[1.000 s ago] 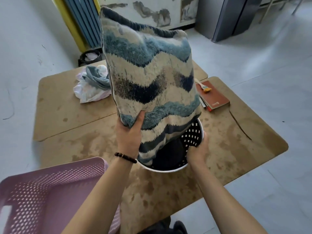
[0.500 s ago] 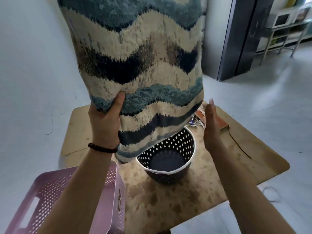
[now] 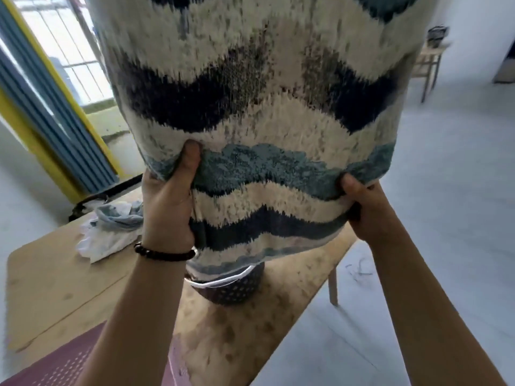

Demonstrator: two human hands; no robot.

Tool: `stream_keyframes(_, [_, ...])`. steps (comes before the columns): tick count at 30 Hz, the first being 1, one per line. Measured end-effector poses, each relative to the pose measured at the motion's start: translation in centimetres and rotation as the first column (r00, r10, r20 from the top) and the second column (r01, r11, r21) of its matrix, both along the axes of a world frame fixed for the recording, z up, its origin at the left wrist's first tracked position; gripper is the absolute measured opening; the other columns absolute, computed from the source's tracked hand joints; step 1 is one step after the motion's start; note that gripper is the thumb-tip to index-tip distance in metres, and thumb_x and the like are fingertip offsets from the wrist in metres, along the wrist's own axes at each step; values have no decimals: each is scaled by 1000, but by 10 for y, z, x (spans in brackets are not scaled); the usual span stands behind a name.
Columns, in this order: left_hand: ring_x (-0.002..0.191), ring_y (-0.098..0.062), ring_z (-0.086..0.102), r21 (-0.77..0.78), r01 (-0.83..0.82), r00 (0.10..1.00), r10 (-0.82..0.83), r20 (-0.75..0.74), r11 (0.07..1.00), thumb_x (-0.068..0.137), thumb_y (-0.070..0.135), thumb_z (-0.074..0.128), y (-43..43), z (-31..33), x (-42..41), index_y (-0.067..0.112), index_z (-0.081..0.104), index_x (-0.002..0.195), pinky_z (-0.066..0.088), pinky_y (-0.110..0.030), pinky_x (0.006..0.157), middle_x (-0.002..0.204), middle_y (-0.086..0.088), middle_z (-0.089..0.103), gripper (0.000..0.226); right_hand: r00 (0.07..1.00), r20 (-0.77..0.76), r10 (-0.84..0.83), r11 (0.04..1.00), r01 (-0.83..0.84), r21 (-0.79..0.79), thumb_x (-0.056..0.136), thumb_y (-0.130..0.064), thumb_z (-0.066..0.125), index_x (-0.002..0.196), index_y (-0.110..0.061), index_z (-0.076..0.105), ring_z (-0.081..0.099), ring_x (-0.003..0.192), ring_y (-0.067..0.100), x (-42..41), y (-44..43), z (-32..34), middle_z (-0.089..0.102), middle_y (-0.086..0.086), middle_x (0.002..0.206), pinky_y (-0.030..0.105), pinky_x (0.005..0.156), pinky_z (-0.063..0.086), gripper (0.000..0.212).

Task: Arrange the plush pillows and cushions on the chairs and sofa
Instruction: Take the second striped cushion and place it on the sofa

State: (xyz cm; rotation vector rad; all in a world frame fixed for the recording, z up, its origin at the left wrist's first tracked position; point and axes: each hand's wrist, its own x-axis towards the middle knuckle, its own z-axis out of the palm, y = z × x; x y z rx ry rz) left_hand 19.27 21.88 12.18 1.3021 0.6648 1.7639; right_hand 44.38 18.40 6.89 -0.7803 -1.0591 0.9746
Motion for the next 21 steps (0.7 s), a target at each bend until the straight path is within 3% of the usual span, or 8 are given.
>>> stream_keyframes(5, [112, -14, 70, -131, 260, 965, -255, 53, 957, 77, 30, 80, -17, -38, 42, 11, 67, 119, 56, -28, 92, 111, 7, 77, 47, 962, -14, -274, 960, 272, -69, 43, -58, 95, 109, -33, 75, 73, 105, 10, 13, -119, -18, 77, -11, 110, 24, 80, 60, 73])
stream_keyframes(7, [118, -21, 67, -200, 384, 923, -376, 75, 902, 80, 31, 82, -30, -62, 68, 11, 66, 123, 55, -38, 98, 120, 0, 74, 50, 911, -7, -413, 904, 409, -122, 50, -49, 95, 98, -36, 80, 74, 101, 9, 13, -164, -31, 78, -10, 106, 23, 77, 60, 52])
stream_keyframes(9, [125, -32, 62, -294, 558, 828, -542, 142, 776, 78, 36, 84, -56, -83, 102, 10, 61, 133, 48, -54, 107, 133, -12, 67, 66, 797, -4, -604, 787, 596, -159, 64, -31, 84, 89, -40, 82, 75, 97, 9, 15, -214, -43, 79, -11, 102, 23, 75, 60, 27])
stream_keyframes(13, [127, -35, 60, -433, 736, 628, -764, 149, 521, 75, 45, 85, -129, -110, 172, 13, 60, 137, 43, -60, 110, 136, -15, 65, 74, 470, 7, -882, 454, 855, -249, 57, -35, 88, 92, -32, 81, 75, 99, 12, 31, -321, -69, 79, -8, 103, 31, 81, 63, 36])
stream_keyframes(15, [124, -33, 63, -473, 764, 553, -823, 129, 440, 79, 40, 82, -172, -118, 209, 13, 64, 132, 44, -59, 109, 132, -14, 68, 63, 382, -2, -924, 369, 891, -265, 56, -58, 89, 102, -37, 79, 72, 108, 11, 42, -377, -81, 77, -8, 112, 34, 89, 60, 51])
stream_keyframes(17, [122, -32, 64, -486, 782, 488, -869, 88, 390, 80, 36, 80, -210, -125, 244, 16, 70, 123, 47, -54, 108, 127, -11, 70, 49, 330, -38, -943, 326, 896, -301, 67, -80, 70, 127, -40, 67, 60, 128, 14, 54, -425, -93, 68, -8, 133, 44, 107, 49, 72])
stream_keyframes(19, [111, -26, 70, -478, 801, 410, -912, 0, 360, 83, 35, 79, -255, -132, 284, 16, 74, 111, 55, -41, 94, 112, -5, 76, 34, 248, -60, -967, 253, 900, -354, 80, -80, 52, 133, -38, 62, 57, 132, 13, 72, -476, -106, 65, -8, 137, 49, 115, 39, 68])
stream_keyframes(21, [71, -11, 72, -449, 814, 345, -929, -137, 368, 84, 39, 70, -302, -137, 324, 11, 67, 95, 55, -25, 63, 76, 7, 74, 31, 167, -9, -986, 157, 907, -391, 89, -62, 51, 122, -30, 69, 67, 119, 21, 93, -521, -120, 74, -1, 121, 53, 109, 46, 49])
